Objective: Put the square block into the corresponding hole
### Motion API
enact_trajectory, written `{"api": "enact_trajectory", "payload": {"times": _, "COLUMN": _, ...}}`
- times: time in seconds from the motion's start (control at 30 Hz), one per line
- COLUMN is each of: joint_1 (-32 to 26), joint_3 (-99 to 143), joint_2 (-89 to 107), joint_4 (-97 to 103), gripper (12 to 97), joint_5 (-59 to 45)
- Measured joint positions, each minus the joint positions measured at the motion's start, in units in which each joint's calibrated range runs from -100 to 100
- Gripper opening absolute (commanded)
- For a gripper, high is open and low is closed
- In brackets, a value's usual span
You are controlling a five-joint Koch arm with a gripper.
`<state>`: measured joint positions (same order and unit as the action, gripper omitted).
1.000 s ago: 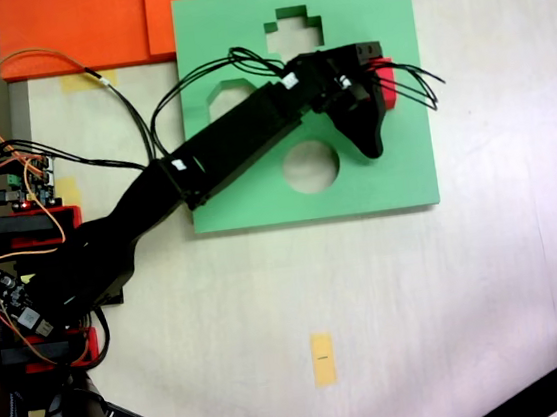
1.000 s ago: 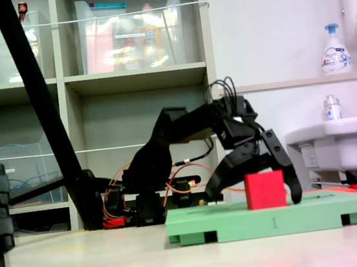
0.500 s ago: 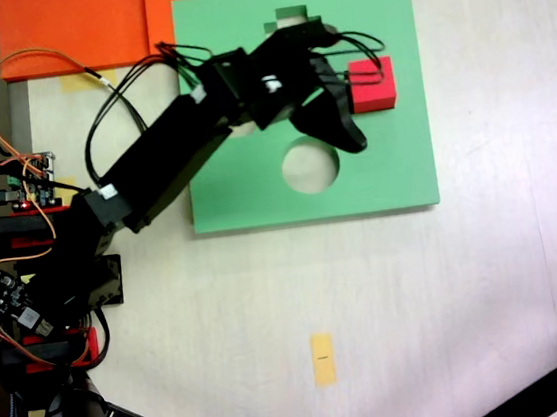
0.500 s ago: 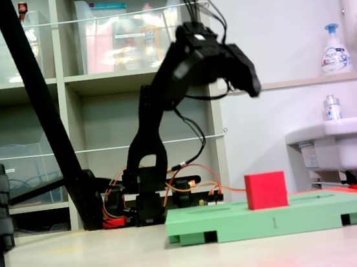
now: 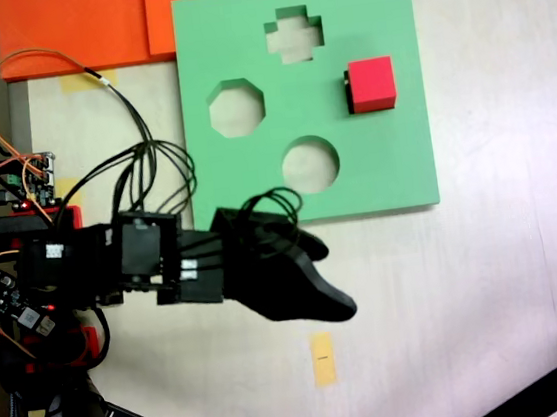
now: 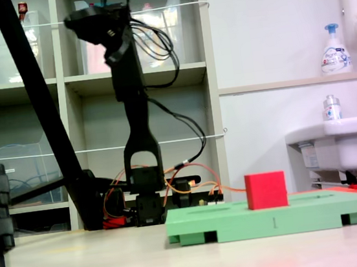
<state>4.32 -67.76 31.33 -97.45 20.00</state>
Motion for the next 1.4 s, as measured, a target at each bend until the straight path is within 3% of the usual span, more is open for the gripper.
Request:
{"api": "enact_trajectory", "payload": {"times": 0.07, "joint_1": 1.0, "joint_3": 5.9, "joint_2": 3.8, "joint_4": 0.5, "gripper": 55.6, "joint_5": -1.1}}
{"api": "enact_trajectory", "payload": {"times": 0.17, "joint_1": 2.0, "joint_3": 32.9, "joint_2": 17.2, "joint_4": 9.8, "gripper": 53.5, "joint_5": -6.8}}
{"api": "enact_trajectory", "payload": {"times": 0.37, "joint_1": 0.4, "joint_3": 76.6, "joint_2": 40.9, "joint_4": 54.0, "gripper": 50.9, "joint_5": -11.3}}
{"api": "enact_trajectory", "payload": {"times": 0.57, "joint_1": -3.7, "joint_3": 142.5, "joint_2": 59.4, "joint_4": 108.0, "gripper": 49.4, "joint_5": -16.8}}
{"api": "enact_trajectory", "payload": {"times": 0.63, "joint_1": -4.9, "joint_3": 150.5, "joint_2": 63.9, "joint_4": 117.7, "gripper": 49.4, "joint_5": -18.0}}
{"api": "enact_trajectory", "payload": {"times": 0.83, "joint_1": -5.5, "joint_3": 166.7, "joint_2": 67.9, "joint_4": 121.0, "gripper": 49.3, "joint_5": -18.8}}
{"api": "enact_trajectory", "payload": {"times": 1.27, "joint_1": -3.6, "joint_3": 166.7, "joint_2": 68.3, "joint_4": 105.4, "gripper": 46.5, "joint_5": -21.0}}
{"api": "enact_trajectory", "payload": {"times": 1.4, "joint_1": -3.5, "joint_3": 166.7, "joint_2": 68.3, "joint_4": 105.4, "gripper": 49.5, "joint_5": -20.5}}
